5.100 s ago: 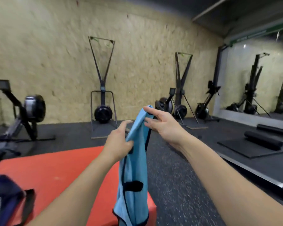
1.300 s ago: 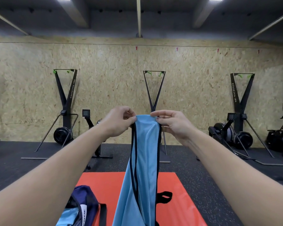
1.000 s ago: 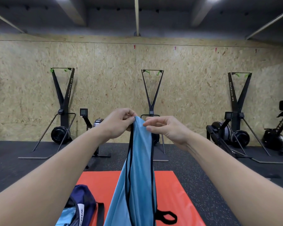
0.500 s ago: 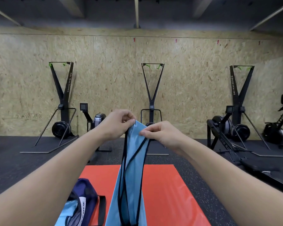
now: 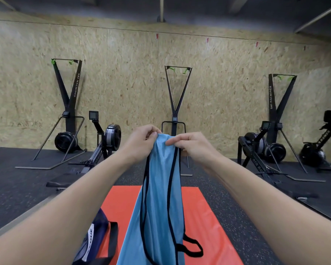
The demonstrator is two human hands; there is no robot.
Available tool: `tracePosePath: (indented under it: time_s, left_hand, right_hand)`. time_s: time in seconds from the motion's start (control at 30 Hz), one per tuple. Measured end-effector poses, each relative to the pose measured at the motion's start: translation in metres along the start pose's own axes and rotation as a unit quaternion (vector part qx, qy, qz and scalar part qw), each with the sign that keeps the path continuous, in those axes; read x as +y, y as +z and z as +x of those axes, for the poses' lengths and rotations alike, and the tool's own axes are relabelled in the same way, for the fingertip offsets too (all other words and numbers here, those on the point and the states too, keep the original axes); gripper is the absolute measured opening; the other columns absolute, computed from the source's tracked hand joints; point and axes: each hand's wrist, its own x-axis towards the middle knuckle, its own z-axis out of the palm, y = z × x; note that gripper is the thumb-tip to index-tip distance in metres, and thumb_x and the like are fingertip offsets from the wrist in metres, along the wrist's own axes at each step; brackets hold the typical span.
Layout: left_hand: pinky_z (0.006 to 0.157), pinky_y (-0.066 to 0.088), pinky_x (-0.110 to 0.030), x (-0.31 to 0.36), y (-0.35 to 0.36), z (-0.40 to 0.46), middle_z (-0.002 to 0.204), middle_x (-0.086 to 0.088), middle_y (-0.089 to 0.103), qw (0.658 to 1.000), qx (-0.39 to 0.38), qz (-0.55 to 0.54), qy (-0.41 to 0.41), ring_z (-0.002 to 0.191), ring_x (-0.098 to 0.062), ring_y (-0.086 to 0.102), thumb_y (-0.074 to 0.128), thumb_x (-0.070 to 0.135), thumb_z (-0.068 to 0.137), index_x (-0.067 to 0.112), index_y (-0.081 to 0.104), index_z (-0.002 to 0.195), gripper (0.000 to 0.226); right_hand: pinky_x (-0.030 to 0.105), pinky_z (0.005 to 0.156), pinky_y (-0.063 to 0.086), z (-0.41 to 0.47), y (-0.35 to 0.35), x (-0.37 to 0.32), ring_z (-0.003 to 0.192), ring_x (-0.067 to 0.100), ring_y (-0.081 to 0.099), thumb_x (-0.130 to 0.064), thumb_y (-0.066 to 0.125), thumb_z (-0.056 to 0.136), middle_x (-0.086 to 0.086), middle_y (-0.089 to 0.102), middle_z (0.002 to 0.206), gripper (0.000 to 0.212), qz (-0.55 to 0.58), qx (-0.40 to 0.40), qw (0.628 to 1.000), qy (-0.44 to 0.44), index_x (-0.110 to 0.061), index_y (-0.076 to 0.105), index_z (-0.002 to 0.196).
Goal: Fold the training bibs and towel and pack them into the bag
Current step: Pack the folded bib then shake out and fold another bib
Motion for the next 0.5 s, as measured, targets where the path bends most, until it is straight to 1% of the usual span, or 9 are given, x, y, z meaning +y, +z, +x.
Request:
tracePosePath:
  time_s: [0.07, 0.1, 0.17, 0.27, 0.33, 0.4, 0.43, 0.47, 0.5]
  left_hand:
    - [0.06, 0.037, -0.018, 0.001, 0.003, 0.002, 0.074, 0.01, 0.059, 1.0, 0.004, -0.007, 0.018, 0.063, 0.0, 0.047, 0.053, 0.027, 0.103, 0.024, 0.066, 0.089, 0.019]
    - [0.06, 0.038, -0.017, 0.002, 0.003, 0.002, 0.074, 0.012, 0.06, 1.0, -0.001, -0.01, 0.027, 0.061, 0.002, 0.048, 0.058, 0.03, 0.101, 0.022, 0.067, 0.089, 0.017]
    - [0.057, 0.036, -0.016, 0.001, 0.001, 0.002, 0.068, 0.012, 0.059, 0.999, -0.026, -0.016, 0.037, 0.056, 0.003, 0.046, 0.066, 0.033, 0.096, 0.019, 0.071, 0.087, 0.017]
    - [0.059, 0.034, -0.027, 0.0, -0.003, 0.002, 0.064, 0.006, 0.054, 0.998, -0.048, -0.005, 0.04, 0.058, -0.007, 0.041, 0.065, 0.035, 0.096, 0.02, 0.075, 0.083, 0.022]
    - [0.061, 0.039, -0.031, 0.0, -0.008, 0.004, 0.068, 0.003, 0.062, 0.999, -0.029, -0.018, 0.033, 0.06, -0.012, 0.048, 0.065, 0.035, 0.096, 0.02, 0.077, 0.085, 0.022]
    - [0.07, 0.051, -0.039, -0.002, -0.011, 0.007, 0.079, -0.004, 0.074, 0.998, -0.019, -0.045, 0.027, 0.07, -0.021, 0.063, 0.065, 0.037, 0.096, 0.019, 0.078, 0.088, 0.024]
    - [0.075, 0.053, -0.043, -0.003, -0.011, 0.007, 0.084, -0.01, 0.074, 0.997, -0.02, -0.065, 0.026, 0.074, -0.022, 0.066, 0.065, 0.04, 0.095, 0.019, 0.077, 0.088, 0.026]
    - [0.075, 0.053, -0.044, -0.006, -0.009, 0.008, 0.088, -0.016, 0.072, 0.996, -0.023, -0.085, 0.021, 0.074, -0.021, 0.064, 0.066, 0.044, 0.093, 0.018, 0.076, 0.089, 0.029]
    - [0.073, 0.052, -0.04, -0.008, -0.008, 0.007, 0.091, -0.018, 0.071, 0.994, -0.03, -0.101, 0.015, 0.075, -0.017, 0.061, 0.067, 0.046, 0.092, 0.018, 0.074, 0.09, 0.029]
  right_hand:
    - [0.026, 0.085, 0.054, -0.004, 0.003, -0.001, 0.087, 0.01, 0.069, -0.016, 0.074, 0.088, -0.005, 0.075, 0.091, 0.006, 0.03, -0.001, 0.999, -0.021, -0.017, 0.079, 0.093]
    - [0.022, 0.078, 0.052, -0.005, 0.004, 0.0, 0.079, 0.006, 0.065, -0.013, 0.077, 0.086, -0.004, 0.073, 0.086, 0.006, 0.041, 0.007, 0.998, -0.039, -0.014, 0.076, 0.092]
    - [0.021, 0.071, 0.052, -0.002, 0.004, 0.005, 0.074, 0.006, 0.063, -0.003, 0.076, 0.085, -0.001, 0.07, 0.081, 0.009, 0.061, 0.035, 0.996, -0.063, -0.011, 0.072, 0.086]
    - [0.021, 0.079, 0.053, 0.001, 0.001, 0.005, 0.08, 0.005, 0.068, 0.003, 0.069, 0.09, -0.002, 0.073, 0.084, 0.016, 0.063, 0.043, 0.994, -0.072, -0.011, 0.075, 0.083]
    - [0.03, 0.087, 0.057, 0.004, -0.001, 0.003, 0.09, 0.014, 0.073, 0.001, 0.063, 0.094, 0.001, 0.077, 0.09, 0.023, 0.057, 0.04, 0.996, -0.055, -0.013, 0.078, 0.082]
    - [0.047, 0.094, 0.057, 0.008, -0.004, 0.002, 0.099, 0.03, 0.072, -0.001, 0.059, 0.096, 0.008, 0.077, 0.095, 0.03, 0.041, 0.027, 0.998, -0.028, -0.017, 0.08, 0.081]
    - [0.056, 0.095, 0.053, 0.01, -0.003, 0.0, 0.103, 0.04, 0.068, -0.002, 0.058, 0.095, 0.014, 0.076, 0.098, 0.031, 0.031, 0.019, 0.999, -0.018, -0.019, 0.081, 0.082]
    - [0.063, 0.095, 0.049, 0.012, -0.002, -0.003, 0.107, 0.048, 0.063, -0.003, 0.057, 0.093, 0.02, 0.074, 0.102, 0.032, 0.021, 0.013, 1.0, -0.015, -0.021, 0.082, 0.084]
    - [0.065, 0.096, 0.047, 0.014, -0.001, -0.005, 0.109, 0.052, 0.06, -0.004, 0.056, 0.091, 0.022, 0.073, 0.105, 0.032, 0.02, 0.01, 1.0, -0.015, -0.022, 0.082, 0.087]
